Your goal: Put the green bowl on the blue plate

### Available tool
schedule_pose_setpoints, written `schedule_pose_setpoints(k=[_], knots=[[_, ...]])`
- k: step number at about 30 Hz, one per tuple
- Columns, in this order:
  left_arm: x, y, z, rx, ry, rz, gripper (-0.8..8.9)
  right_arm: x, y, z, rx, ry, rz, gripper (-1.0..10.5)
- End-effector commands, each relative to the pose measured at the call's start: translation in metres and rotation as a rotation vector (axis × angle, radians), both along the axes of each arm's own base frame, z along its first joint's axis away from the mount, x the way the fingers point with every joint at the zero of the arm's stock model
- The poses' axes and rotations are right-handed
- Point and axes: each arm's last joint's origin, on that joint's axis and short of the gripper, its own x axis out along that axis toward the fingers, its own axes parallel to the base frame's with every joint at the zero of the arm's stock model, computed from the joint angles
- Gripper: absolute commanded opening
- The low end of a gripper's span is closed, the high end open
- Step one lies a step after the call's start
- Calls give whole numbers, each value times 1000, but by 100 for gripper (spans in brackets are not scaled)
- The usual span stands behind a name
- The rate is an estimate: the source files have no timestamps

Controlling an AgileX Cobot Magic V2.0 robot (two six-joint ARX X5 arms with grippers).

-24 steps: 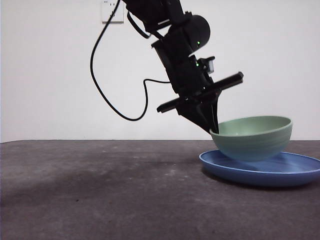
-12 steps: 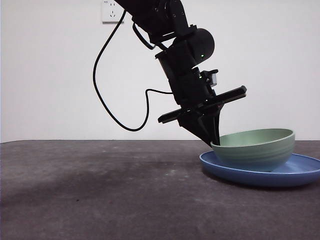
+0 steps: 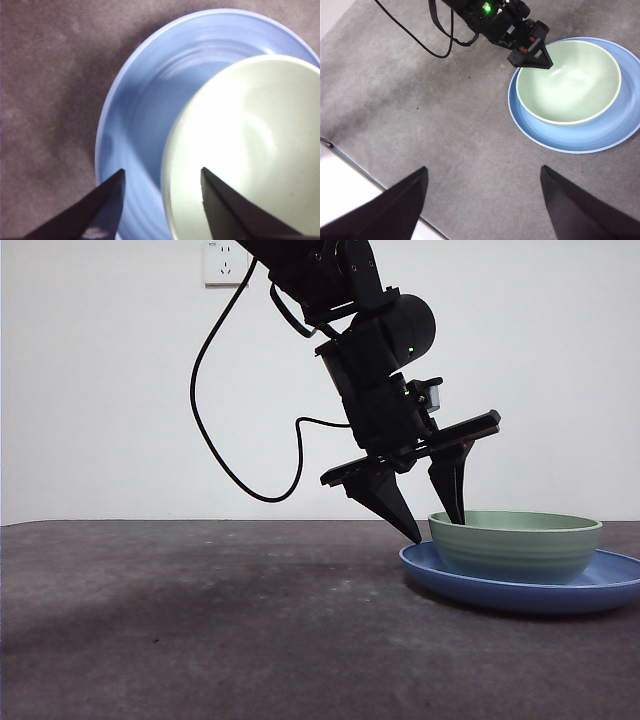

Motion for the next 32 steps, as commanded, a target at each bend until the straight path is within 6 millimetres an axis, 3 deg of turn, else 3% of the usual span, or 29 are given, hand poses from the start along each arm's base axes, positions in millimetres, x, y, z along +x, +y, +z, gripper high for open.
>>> schedule_pose_setpoints(k=[1,6,10,17,22,26,32], knots=[[1,-7,6,-12,-15,-7,257,0,0,6,5,-20,-5,361],[4,-1,38,-42,-55,-2,257,0,-1,6,-22,-24,-34,361],[3,14,77,-86,-108,16,257,1,-1,6,-26,-26,-38,361],[-16,58,158,-167,-234,41,258,1,-2,6,-47,-29,-62,361],[-35,96,204,-190,-303,58,258,1,-2,6,-47,-30,-62,361],[-54,122,228,-169,-330,47,258,2,-2,6,-47,-29,-62,361],[-82,147,242,-134,-337,21,258,2,-2,6,-48,-29,-63,361]])
